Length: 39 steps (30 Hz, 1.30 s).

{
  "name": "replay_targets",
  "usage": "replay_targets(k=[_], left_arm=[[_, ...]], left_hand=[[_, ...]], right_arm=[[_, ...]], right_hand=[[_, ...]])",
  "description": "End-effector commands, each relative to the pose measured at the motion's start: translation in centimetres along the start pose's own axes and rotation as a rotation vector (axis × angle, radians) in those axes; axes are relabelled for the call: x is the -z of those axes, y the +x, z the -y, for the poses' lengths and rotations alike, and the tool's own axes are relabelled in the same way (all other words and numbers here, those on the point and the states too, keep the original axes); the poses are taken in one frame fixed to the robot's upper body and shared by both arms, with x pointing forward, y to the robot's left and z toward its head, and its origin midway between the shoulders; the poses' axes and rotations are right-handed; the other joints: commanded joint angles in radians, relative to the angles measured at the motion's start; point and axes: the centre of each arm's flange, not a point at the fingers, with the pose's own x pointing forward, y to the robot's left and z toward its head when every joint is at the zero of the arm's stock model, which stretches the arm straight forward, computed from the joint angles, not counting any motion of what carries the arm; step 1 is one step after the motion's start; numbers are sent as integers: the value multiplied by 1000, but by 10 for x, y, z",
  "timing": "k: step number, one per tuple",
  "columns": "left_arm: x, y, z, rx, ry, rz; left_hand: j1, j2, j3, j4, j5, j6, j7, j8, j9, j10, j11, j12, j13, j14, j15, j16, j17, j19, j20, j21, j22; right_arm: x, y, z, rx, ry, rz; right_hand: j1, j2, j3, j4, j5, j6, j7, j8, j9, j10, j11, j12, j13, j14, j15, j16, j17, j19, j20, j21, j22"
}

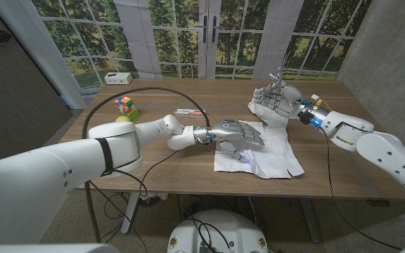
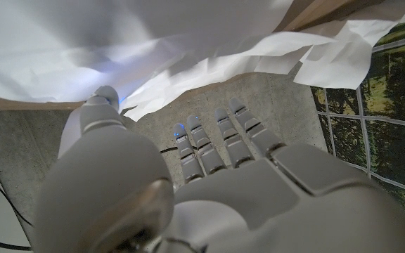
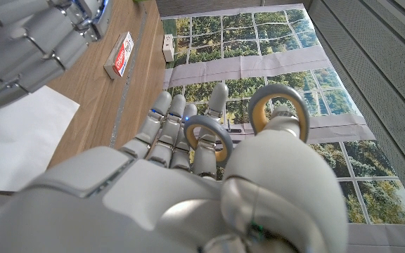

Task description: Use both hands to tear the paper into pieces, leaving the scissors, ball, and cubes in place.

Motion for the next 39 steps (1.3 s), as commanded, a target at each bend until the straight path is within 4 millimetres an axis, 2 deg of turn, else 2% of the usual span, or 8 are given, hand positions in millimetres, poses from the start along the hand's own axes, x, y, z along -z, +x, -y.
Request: replay_targets(k=[1,12,14,25,28,32,36,39], left_arm=[[-1,3,2,4,-1,-4],[-2,5,4,14,-2,0],[-2,5,4,15,-3,-1],[-2,6,7,27,-3,-1],[-2,6,7,29,-3,-1],[-2,7,8,35,1,-2],[-2,8,10,45,6,-6],[-2,9,11,49,6,-6]], left_hand=[[8,5,2,4,-7,17,0,6,-1,14,0,8,1,14,-179,5,1,11,-122,-1,2],[24,19,-2,12,-29,57,0,10,-4,92,1,21,-1,59,-181,10,0,31,-130,-10,0],[29,26,-4,16,-38,35,-2,-7,-10,107,0,17,-3,70,-181,8,-1,35,-132,-17,0],[44,49,-4,22,-56,72,0,-10,-11,183,1,18,-7,116,-183,9,-3,58,-134,-27,-1],[60,63,0,20,-65,108,-1,-4,-11,210,1,14,-9,141,-184,6,-4,66,-136,-34,-1],[103,104,19,15,-95,242,0,20,-12,299,1,10,-10,218,-185,1,-6,82,-137,-51,-1],[132,128,35,9,-122,297,-1,18,-19,343,1,3,-12,259,-186,-2,-7,94,-124,-54,0],[147,139,44,5,-132,321,-1,16,-22,365,1,2,-12,269,-186,-5,-8,95,-125,-56,0]], right_arm=[[0,-1,0,1,1,3],[0,-2,0,5,4,6],[0,-2,0,5,5,8],[0,-2,1,6,6,8],[0,-2,2,7,7,8],[0,-3,2,10,6,10],[-1,-4,2,11,9,14],[-1,-4,2,12,10,14]], right_hand=[[-3,4,-5,-7,-3,7,2,-2,3,8,0,-3,0,2,-24,9,2,8,-1,-1,3],[-6,6,-5,-6,-4,8,-1,-2,3,8,1,-3,0,3,-25,10,2,10,-3,-3,3],[-6,6,-4,-6,-4,8,0,-2,2,7,2,-4,0,3,-25,10,2,11,-4,-3,3],[-7,7,-4,-7,-5,9,0,-2,3,7,1,-5,1,4,-26,11,1,10,-3,-5,3],[-8,6,-5,-7,-5,9,0,-2,3,7,1,-5,1,2,-27,11,1,10,-4,-5,3],[-9,7,-4,-7,-5,10,0,-1,2,9,1,-5,1,3,-26,11,1,11,-3,-6,3],[-9,8,-4,-7,-5,12,0,-2,1,9,2,-5,1,2,-25,11,1,11,-3,-7,3],[-9,7,-4,-7,-6,13,-1,-1,1,10,1,-5,1,3,-26,12,0,11,-3,-7,3]])
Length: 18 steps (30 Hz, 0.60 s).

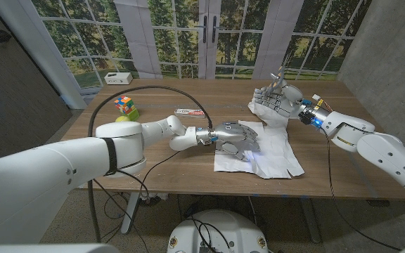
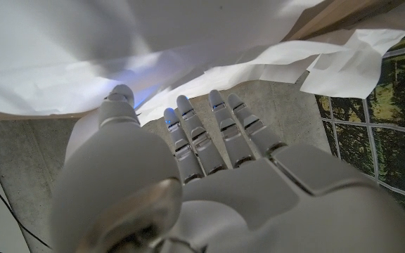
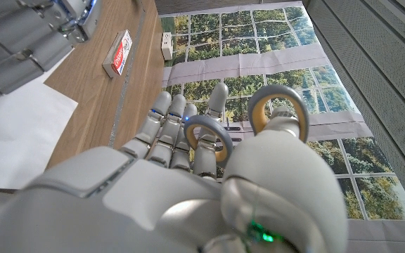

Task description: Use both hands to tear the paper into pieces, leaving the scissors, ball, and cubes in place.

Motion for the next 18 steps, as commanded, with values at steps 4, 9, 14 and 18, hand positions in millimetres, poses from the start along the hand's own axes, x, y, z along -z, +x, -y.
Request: replay_targets(k=[4,9,14,18], left_arm=[[-2,2,6,33,7,3],[-2,3,7,37,9,6],[-2,3,7,38,9,8],[-3,3,7,37,6,11]], left_hand=[[30,17,21,-6,-26,64,-1,3,-6,48,1,-9,2,28,-171,-6,-2,13,-122,-6,0],[31,13,22,-6,-40,80,-1,-7,-8,53,1,-17,1,34,-171,-10,-2,14,-118,-8,1],[30,11,22,-5,-44,84,-1,-10,-9,55,1,-19,1,35,-171,-10,-3,14,-117,-8,1],[30,15,25,-4,-50,103,0,-11,-9,69,1,-18,2,43,-171,-8,-2,18,-115,-7,1]], right_arm=[[-1,-2,1,6,3,7],[-2,-3,1,6,1,8],[-1,-4,1,8,4,10],[-1,-4,1,9,3,11]], right_hand=[[-5,5,-3,-8,-6,6,0,-1,2,11,2,1,1,3,-26,5,0,9,-1,-4,3],[-6,4,-4,-8,-6,7,0,-1,1,10,1,1,1,2,-27,4,0,9,-2,-5,3],[-7,4,-4,-8,-7,7,0,-2,1,11,3,1,1,2,-28,4,-1,10,-2,-6,3],[-7,5,-3,-8,-7,7,-1,-1,1,10,1,0,1,3,-29,5,0,10,-2,-6,3]])
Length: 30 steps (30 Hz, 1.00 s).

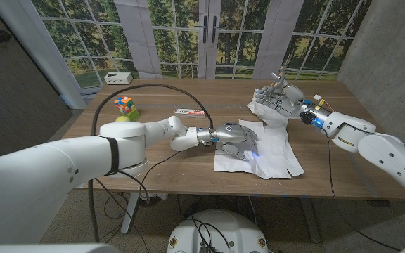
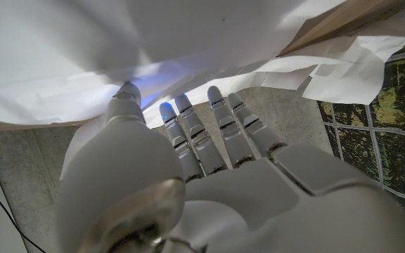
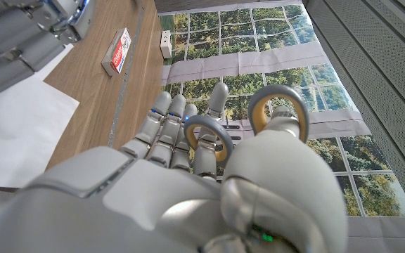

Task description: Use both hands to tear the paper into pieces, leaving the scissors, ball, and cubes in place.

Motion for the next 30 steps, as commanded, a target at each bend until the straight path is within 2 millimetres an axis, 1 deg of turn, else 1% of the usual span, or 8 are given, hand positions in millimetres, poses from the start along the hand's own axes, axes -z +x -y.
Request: replay_targets(k=[1,11,19,22,26,27,28,30], left_arm=[[-1,1,1,4,-2,6],[-3,-1,2,5,-4,16],[-4,-2,3,1,-9,15],[-5,-3,3,1,-13,14],[-5,-4,4,-5,-20,12],[-6,-4,4,-7,-21,10],[-6,-5,4,-9,-23,7],[-6,-5,5,-14,-28,0]], left_hand=[[8,4,9,-2,-11,38,1,-5,1,33,-2,-1,2,22,-166,-2,3,14,-110,1,2],[15,-10,18,-6,-44,158,1,-15,-2,122,-2,2,1,105,-167,5,5,37,-108,4,3],[96,16,92,-23,-92,310,2,-18,2,244,-1,5,6,232,-169,7,11,61,-111,10,8],[148,19,179,-27,-153,353,4,-44,0,302,-1,6,25,290,-169,1,12,74,-110,15,11],[70,-100,686,-26,-314,402,10,-38,11,366,2,8,75,370,-169,-1,17,85,-114,33,20],[68,-100,751,-30,-331,398,11,-39,6,374,4,14,83,389,-176,5,22,86,-115,37,21],[78,-108,794,-37,-353,399,12,-41,2,385,7,23,98,418,-179,13,30,86,-115,42,23],[105,-103,796,-40,-370,410,11,-32,9,411,6,43,122,458,-180,31,49,84,-114,50,29]], right_arm=[[0,-2,0,3,0,4],[-2,-4,-1,4,-3,8],[-3,-5,-3,3,-2,14],[-3,-6,-4,6,-1,16],[-2,-6,-4,5,0,18],[-2,-6,-4,5,2,20],[-2,-6,-5,6,1,21],[-3,-6,-5,6,1,23]], right_hand=[[-7,6,0,-5,0,7,0,-1,2,9,0,0,1,5,-29,5,0,10,-2,-3,3],[-7,6,1,-6,-1,7,0,-2,2,10,0,0,1,5,-29,6,-1,11,-3,-4,3],[-11,8,0,-4,-1,7,-2,-2,3,10,0,0,1,4,-31,6,-1,14,-5,-5,3],[-12,8,1,-4,-1,8,-2,-2,2,10,0,0,1,5,-30,6,-1,14,-4,-6,3],[-11,9,1,-4,-2,7,0,-1,3,10,-1,0,2,6,-30,7,-1,14,-5,-6,3],[-10,9,2,-6,-2,6,0,-2,3,9,-1,-1,2,6,-31,7,-1,14,-5,-6,3],[-10,9,2,-6,-2,8,0,-1,3,10,-1,0,2,6,-31,7,-1,15,-6,-6,3],[-10,9,2,-6,-2,7,-1,-2,3,12,0,0,2,5,-31,7,-1,14,-6,-7,3]])
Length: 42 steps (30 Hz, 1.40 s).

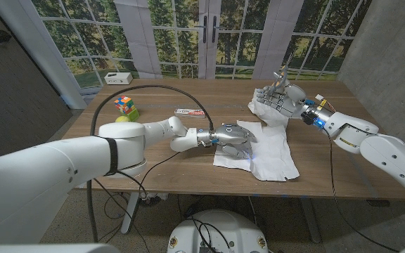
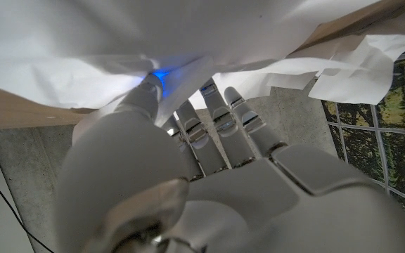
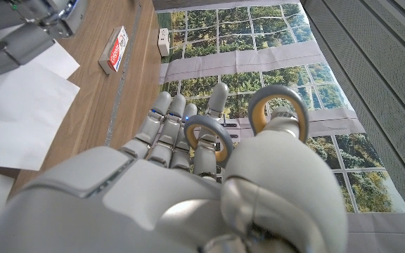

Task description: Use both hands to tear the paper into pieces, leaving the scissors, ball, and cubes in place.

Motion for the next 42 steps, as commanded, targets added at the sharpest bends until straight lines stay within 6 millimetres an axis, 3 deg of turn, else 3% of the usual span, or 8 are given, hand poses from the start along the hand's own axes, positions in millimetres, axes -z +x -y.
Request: replay_targets(k=[1,8,18,24,27,31,33,42], left_arm=[[-2,-4,3,-25,-25,-22],[-2,-8,4,-55,-51,-56],[0,-13,7,-100,-117,-132],[2,-14,8,-105,-145,-165],[2,-14,10,-109,-165,-182],[1,-14,11,-117,-182,-193],[1,-14,12,-118,-200,-203],[3,-16,11,-160,-290,-263]], left_hand=[[41,4,87,-7,-44,24,3,13,-2,54,-2,45,57,86,-78,35,37,12,-107,23,15],[54,73,67,3,-54,14,3,25,23,13,-9,118,211,158,-75,13,90,5,-105,130,43],[-83,207,40,69,-39,-265,-8,299,384,-240,-17,274,610,175,-70,34,327,-148,-95,531,74],[-86,209,28,78,-39,-315,-8,357,488,-281,-18,302,682,212,-69,79,480,-201,-79,669,65],[-97,213,26,98,-36,-351,-8,376,545,-300,-18,305,735,229,-66,184,665,-186,-55,738,55],[-104,215,35,130,-36,-371,-10,386,579,-319,-18,317,780,362,-59,330,764,-87,-104,770,58],[-114,209,55,139,-37,-365,-10,387,580,-320,-17,316,790,365,-54,646,1024,-34,-116,792,66],[-122,202,69,127,-40,-344,-10,387,565,-296,-17,321,786,367,-49,928,1041,33,-134,857,84]], right_arm=[[0,-1,-2,4,4,11],[-1,0,-2,3,1,14],[-2,0,-4,-2,3,15],[-3,0,-5,-8,1,16],[-3,0,-6,-8,1,16],[-3,-2,-6,-6,1,17],[-3,-2,-7,-6,-2,17],[-2,-4,-9,-9,2,24]], right_hand=[[-6,5,-1,-3,-2,8,0,-1,1,5,0,0,2,5,-32,7,1,7,2,-3,3],[-6,6,0,-4,-3,10,-1,-1,1,6,-3,1,2,7,-34,8,1,8,0,-4,3],[-7,9,1,-4,-4,12,-4,0,1,5,-2,0,2,5,-34,9,1,9,-1,-6,3],[-9,9,1,-4,-4,10,-4,1,4,5,-2,0,2,5,-35,9,1,9,-1,-7,3],[-9,10,1,-4,-5,10,-4,1,4,7,-3,0,3,6,-36,9,1,10,-3,-7,3],[-9,10,2,-5,-5,7,-4,1,5,4,-3,-1,3,5,-36,9,1,10,-2,-8,3],[-9,11,2,-5,-5,9,-4,1,4,7,-1,0,3,5,-36,9,1,11,-3,-8,3],[-7,11,3,-7,-6,10,-4,1,4,6,-4,0,3,5,-37,10,1,11,-5,-10,3]])
